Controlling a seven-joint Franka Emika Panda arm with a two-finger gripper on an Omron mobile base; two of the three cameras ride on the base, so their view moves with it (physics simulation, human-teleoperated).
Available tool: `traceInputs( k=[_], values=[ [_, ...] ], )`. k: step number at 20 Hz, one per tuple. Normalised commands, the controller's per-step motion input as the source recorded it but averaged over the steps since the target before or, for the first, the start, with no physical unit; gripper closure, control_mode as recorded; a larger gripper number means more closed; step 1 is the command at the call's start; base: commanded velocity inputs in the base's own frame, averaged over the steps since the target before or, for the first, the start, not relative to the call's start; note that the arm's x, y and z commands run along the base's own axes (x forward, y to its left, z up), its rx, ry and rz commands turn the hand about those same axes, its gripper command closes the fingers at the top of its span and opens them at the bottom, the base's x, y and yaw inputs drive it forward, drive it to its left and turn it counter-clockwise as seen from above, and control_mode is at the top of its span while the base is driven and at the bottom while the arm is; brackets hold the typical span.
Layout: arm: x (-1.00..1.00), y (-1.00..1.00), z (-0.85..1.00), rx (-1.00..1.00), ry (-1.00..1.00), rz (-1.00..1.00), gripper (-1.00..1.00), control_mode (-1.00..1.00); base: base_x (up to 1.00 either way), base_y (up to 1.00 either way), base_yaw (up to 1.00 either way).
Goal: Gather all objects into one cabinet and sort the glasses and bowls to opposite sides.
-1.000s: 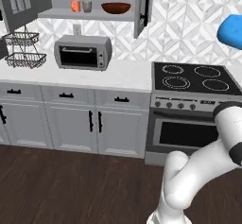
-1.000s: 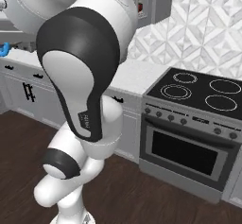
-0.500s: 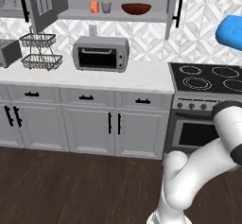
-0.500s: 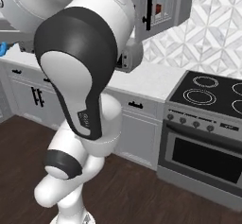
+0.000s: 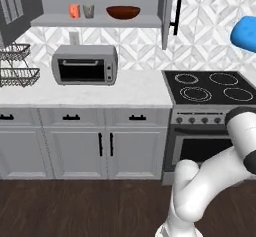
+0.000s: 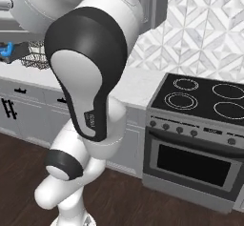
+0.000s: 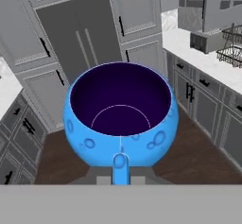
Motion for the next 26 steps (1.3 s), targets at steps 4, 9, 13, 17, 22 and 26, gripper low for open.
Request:
traceInputs(
  k=[4,9,13,17,22,26],
  values=[
    [0.0,0.0,0.0,0.0,0.0,0.0,1.0,1.0,0.0,0.46,-0.33],
    [0.0,0.0,0.0,0.0,0.0,0.0,1.0,1.0,0.0,0.77,-0.3],
    [0.0,0.0,0.0,0.0,0.0,0.0,1.0,1.0,-0.09,1.0,-0.04],
    [0.0,0.0,0.0,0.0,0.0,0.0,1.0,1.0,0.55,0.85,0.0],
    [0.0,0.0,0.0,0.0,0.0,0.0,1.0,1.0,1.0,0.6,0.0],
    [0.0,0.0,0.0,0.0,0.0,0.0,1.0,1.0,1.0,0.35,0.0]
  ],
)
